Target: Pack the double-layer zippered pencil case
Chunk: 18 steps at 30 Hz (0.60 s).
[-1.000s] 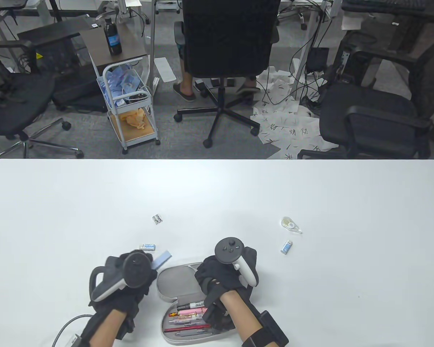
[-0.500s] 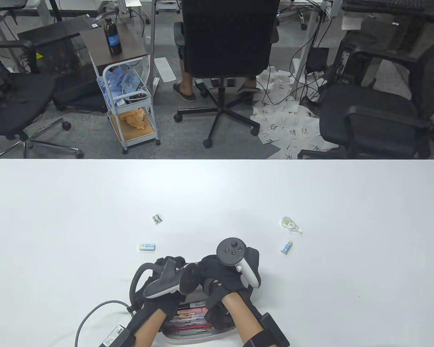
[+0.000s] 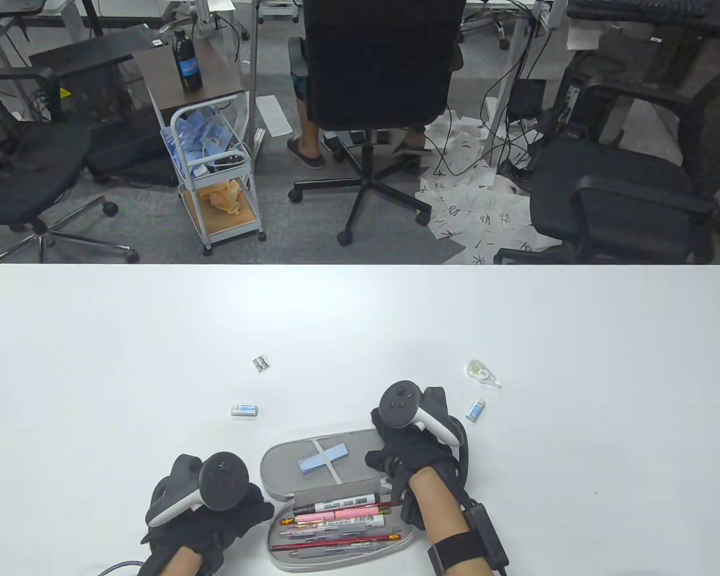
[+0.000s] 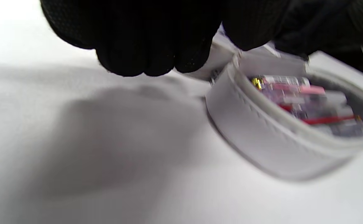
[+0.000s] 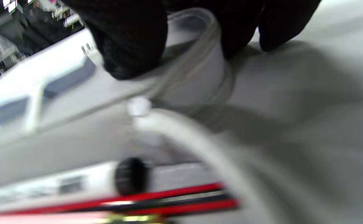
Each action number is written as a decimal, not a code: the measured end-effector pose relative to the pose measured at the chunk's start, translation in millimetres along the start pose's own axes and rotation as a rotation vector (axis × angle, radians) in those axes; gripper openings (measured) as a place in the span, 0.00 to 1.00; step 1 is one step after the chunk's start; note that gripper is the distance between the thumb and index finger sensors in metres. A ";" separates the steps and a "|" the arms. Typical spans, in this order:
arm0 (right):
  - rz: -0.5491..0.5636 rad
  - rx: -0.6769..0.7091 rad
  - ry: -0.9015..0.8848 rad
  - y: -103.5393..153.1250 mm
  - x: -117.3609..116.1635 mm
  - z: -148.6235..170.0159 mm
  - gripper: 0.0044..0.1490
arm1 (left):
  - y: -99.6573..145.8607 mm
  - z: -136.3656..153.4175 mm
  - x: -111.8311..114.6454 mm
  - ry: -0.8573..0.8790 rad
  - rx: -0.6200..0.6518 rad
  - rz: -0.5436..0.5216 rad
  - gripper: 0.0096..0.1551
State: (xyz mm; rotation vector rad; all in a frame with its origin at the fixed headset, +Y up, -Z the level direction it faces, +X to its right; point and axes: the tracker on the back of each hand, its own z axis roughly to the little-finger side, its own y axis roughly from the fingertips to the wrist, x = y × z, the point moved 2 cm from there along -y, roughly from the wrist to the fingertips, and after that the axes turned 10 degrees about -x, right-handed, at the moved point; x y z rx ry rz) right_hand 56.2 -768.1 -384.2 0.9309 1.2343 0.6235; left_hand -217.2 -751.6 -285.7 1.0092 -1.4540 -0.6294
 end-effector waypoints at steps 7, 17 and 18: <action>0.039 0.037 0.132 6.6 -4.9 -8.3 0.44 | -9.7 -19.8 9.9 -0.130 0.026 0.048 0.22; 0.274 0.370 -0.003 56.6 30.2 5.5 0.40 | -17.1 10.7 14.0 0.214 0.076 0.084 0.23; 0.265 0.430 -0.031 64.3 33.1 8.8 0.41 | -17.7 15.5 15.6 0.268 0.084 0.097 0.23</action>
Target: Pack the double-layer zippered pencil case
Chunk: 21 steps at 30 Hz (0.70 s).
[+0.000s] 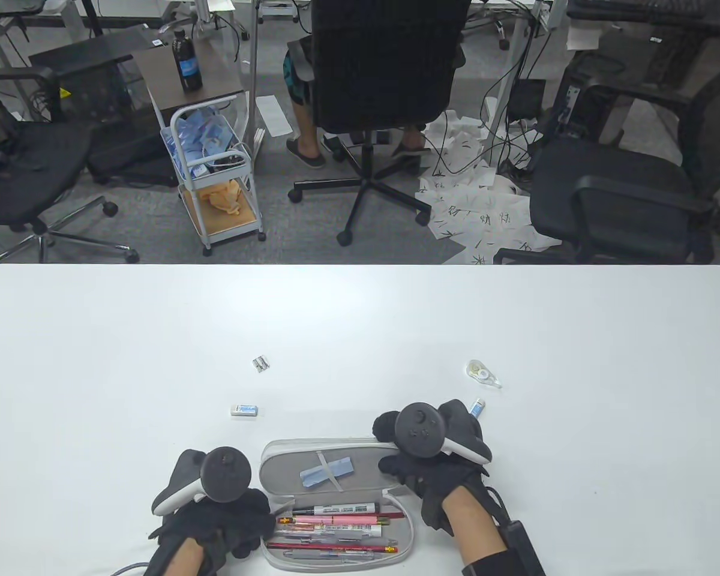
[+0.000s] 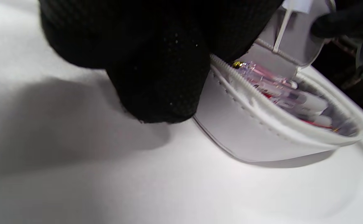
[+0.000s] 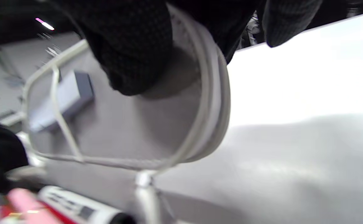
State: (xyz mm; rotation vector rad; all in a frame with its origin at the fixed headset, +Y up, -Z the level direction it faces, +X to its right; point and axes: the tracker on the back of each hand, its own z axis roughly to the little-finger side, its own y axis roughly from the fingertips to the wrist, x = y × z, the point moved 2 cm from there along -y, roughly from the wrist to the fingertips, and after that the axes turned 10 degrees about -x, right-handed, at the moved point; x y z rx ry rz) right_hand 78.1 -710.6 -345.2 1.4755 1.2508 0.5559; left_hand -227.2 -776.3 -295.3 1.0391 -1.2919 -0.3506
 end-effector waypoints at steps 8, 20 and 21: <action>-0.185 0.104 -0.356 17.9 -3.9 13.9 0.28 | 2.9 31.8 2.7 0.292 -0.030 0.206 0.21; -0.001 -0.111 -0.010 15.7 -20.2 25.0 0.25 | 12.9 -87.5 -0.5 -0.135 0.221 0.060 0.51; -0.015 -0.105 0.051 14.5 -22.4 25.2 0.27 | 10.3 -96.2 7.8 -0.194 0.205 0.118 0.61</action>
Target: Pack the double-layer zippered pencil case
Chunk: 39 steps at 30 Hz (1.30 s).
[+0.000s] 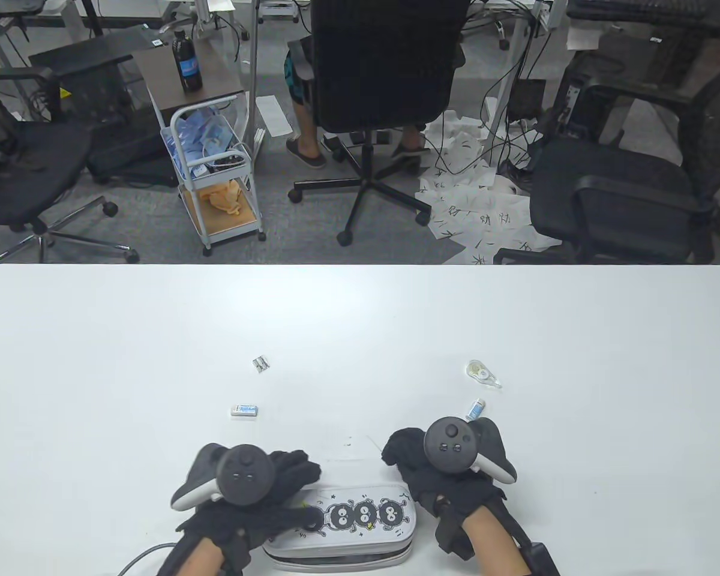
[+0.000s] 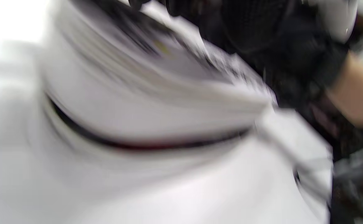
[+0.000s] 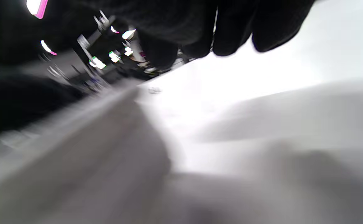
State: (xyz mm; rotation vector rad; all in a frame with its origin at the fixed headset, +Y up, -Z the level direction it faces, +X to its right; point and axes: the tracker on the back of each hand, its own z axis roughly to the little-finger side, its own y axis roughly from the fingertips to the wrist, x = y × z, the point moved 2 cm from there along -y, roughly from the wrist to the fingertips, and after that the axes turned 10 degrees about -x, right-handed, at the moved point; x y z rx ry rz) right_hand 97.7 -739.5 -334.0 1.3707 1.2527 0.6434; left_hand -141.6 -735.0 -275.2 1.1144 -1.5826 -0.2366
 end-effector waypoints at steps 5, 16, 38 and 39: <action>-0.328 0.046 0.132 -7.7 -45.9 -0.7 0.42 | -21.0 -23.8 19.1 -0.463 -0.106 0.023 0.80; -0.278 0.006 -0.018 -10.7 -40.6 14.4 0.25 | -27.3 -23.0 29.3 -0.469 -0.171 0.055 0.78; -0.048 0.029 0.124 6.2 0.0 15.3 0.21 | -42.3 -12.4 5.6 -0.429 -0.371 0.148 0.74; -0.049 0.044 0.120 7.8 1.3 12.2 0.21 | -45.1 -10.9 2.4 -0.408 -0.393 0.150 0.73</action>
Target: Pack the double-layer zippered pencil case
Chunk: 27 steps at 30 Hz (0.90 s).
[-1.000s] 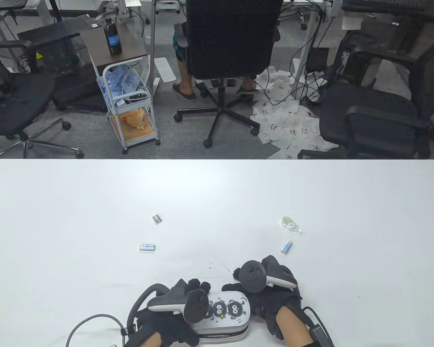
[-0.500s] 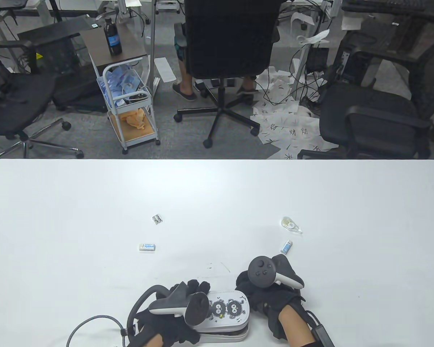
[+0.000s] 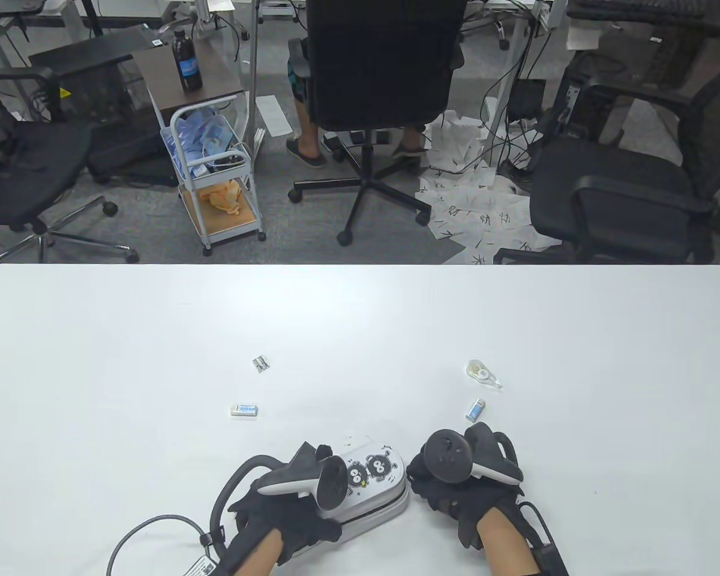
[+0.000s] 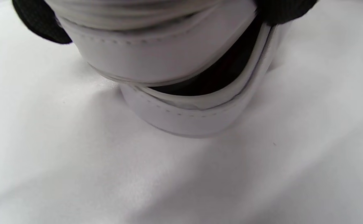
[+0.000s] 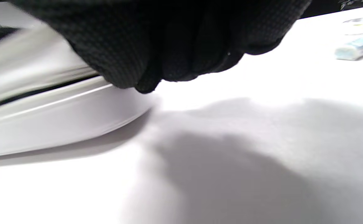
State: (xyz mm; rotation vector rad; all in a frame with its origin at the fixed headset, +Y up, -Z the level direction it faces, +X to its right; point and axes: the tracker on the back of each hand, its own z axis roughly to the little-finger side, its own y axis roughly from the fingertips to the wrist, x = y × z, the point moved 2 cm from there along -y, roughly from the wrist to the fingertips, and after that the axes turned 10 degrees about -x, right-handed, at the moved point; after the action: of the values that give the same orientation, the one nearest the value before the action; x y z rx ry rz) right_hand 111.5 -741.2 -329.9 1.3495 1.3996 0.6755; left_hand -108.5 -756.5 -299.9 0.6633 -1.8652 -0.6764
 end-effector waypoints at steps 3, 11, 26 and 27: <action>0.090 0.023 0.074 4.9 3.0 -19.6 0.21 | -5.2 3.4 -6.5 0.107 0.011 0.015 0.72; -0.028 0.087 0.055 -5.4 -27.7 -57.1 0.21 | 12.8 -7.2 -12.7 0.157 0.123 -0.045 0.59; -0.100 0.052 -0.176 -14.7 -31.8 -28.5 0.22 | 0.0 -37.5 -18.4 -0.745 0.139 -0.438 0.82; -0.106 0.051 -0.204 -15.4 -32.1 -27.3 0.22 | -1.5 -37.1 -20.3 -0.712 0.137 -0.403 0.83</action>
State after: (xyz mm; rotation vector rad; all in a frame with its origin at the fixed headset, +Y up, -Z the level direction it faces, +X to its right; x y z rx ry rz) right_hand 75.6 -767.9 -326.2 1.3338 1.3206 0.4225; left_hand -66.9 -749.1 -300.9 0.9906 -2.4688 -1.1629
